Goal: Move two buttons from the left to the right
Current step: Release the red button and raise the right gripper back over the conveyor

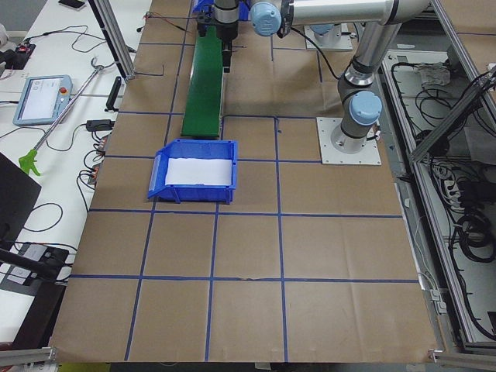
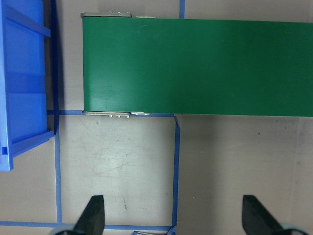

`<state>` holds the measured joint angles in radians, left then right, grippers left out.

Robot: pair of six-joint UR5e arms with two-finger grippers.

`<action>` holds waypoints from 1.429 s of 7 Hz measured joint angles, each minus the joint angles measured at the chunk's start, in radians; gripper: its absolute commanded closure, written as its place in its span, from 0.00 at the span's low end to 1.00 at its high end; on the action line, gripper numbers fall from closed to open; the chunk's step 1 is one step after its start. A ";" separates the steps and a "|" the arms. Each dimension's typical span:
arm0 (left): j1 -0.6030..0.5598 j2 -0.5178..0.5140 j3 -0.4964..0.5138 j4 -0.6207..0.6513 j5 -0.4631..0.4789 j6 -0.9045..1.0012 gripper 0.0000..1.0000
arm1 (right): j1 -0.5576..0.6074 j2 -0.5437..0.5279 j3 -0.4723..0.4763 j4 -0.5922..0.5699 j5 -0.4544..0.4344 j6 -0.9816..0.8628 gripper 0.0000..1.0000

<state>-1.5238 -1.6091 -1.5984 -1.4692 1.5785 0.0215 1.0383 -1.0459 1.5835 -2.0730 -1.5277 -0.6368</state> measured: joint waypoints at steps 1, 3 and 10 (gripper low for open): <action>0.000 0.000 0.000 0.001 0.000 0.000 0.00 | 0.000 -0.005 -0.004 0.001 0.001 0.000 0.01; 0.000 0.000 0.000 0.001 0.000 0.001 0.00 | 0.002 -0.028 -0.031 0.008 -0.005 0.005 0.01; 0.000 -0.001 0.001 0.003 -0.001 0.000 0.00 | 0.301 -0.405 -0.097 0.415 -0.009 0.525 0.01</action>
<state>-1.5242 -1.6103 -1.5975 -1.4665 1.5770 0.0215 1.3390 -1.4504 1.4865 -1.6576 -1.5364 -0.1118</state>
